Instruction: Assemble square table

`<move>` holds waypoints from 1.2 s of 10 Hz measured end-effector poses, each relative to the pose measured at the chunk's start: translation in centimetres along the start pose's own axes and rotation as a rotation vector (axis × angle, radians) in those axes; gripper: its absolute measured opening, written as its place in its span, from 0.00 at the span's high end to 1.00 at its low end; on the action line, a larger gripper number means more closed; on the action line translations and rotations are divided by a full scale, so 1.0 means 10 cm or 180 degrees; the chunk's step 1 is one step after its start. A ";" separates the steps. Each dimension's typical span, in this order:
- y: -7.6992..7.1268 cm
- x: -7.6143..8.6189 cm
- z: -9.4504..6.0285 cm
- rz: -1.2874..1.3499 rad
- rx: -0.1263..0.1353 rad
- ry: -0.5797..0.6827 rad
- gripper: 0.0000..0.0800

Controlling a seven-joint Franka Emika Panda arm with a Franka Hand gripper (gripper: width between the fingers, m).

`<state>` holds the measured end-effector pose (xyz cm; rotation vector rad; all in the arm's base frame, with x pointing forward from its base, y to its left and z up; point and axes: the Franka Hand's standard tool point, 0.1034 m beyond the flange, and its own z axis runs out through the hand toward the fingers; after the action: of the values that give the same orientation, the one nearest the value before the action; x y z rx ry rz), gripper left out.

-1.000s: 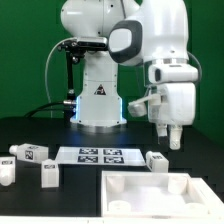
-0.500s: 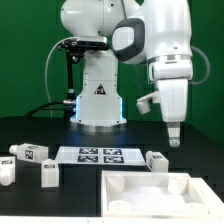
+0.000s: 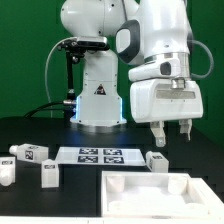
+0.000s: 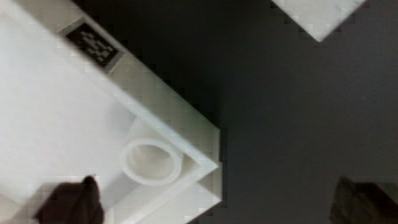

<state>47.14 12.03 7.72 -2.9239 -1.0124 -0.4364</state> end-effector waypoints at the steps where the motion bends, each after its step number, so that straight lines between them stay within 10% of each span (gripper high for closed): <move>1: 0.01 0.00 0.00 0.0144 0.0000 0.0000 0.19; 9: -0.08 -0.07 0.05 0.2055 0.0067 -0.0173 0.19; 12: -0.32 -0.23 0.19 0.2132 0.0248 -0.0828 0.19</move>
Offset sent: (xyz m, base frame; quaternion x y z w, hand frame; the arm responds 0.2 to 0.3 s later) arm 0.0013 -0.0104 0.0015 -0.0257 -0.0564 0.3254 0.9435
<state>43.93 13.36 5.06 -3.0455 -0.0087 0.0108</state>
